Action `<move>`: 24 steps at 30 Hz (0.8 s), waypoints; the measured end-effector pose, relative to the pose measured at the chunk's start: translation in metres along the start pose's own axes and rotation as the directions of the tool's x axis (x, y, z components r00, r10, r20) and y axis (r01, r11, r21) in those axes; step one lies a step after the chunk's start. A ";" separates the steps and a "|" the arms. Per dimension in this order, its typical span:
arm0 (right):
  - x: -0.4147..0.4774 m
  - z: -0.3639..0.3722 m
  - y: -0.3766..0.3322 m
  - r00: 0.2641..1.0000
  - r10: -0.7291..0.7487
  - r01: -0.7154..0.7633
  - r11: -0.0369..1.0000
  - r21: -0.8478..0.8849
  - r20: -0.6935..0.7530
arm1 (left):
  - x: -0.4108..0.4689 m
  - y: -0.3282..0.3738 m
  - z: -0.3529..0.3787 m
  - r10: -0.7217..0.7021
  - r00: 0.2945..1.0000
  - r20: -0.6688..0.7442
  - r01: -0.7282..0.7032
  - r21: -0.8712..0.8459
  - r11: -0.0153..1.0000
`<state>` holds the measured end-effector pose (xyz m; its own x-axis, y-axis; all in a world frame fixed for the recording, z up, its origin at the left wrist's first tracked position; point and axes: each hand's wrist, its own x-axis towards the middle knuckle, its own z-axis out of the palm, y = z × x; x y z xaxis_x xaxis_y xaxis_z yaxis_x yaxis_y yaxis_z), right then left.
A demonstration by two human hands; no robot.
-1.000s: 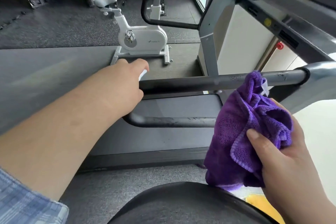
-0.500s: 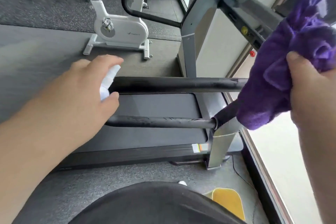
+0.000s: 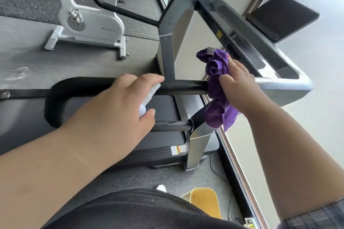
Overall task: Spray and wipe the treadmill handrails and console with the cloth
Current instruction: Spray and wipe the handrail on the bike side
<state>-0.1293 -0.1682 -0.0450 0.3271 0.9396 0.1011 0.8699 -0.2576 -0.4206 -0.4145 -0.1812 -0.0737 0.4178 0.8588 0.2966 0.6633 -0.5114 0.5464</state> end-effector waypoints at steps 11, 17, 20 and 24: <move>0.029 -0.025 0.029 0.843 -0.306 0.495 0.763 -0.416 0.441 | 0.045 0.031 0.031 0.143 0.988 0.049 -0.140 -0.057 0.988; 0.052 -0.039 0.053 0.836 -0.303 0.530 0.661 -0.532 0.457 | 0.051 0.028 0.037 0.132 0.991 0.028 -0.131 -0.039 0.991; 0.061 -0.026 0.056 0.829 -0.351 0.540 0.706 -0.458 0.436 | 0.052 0.027 0.038 0.123 0.992 0.024 -0.122 -0.055 0.991; 0.064 -0.011 0.053 0.807 -0.427 0.575 0.725 -0.378 0.408 | 0.049 0.023 0.039 0.093 0.996 0.018 -0.092 -0.055 0.994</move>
<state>-0.0588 -0.1245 -0.0507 -0.2583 0.9601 -0.1071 0.9587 0.2684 0.0938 -0.3546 -0.1519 -0.0772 0.4883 0.8070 0.3322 0.5873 -0.5854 0.5589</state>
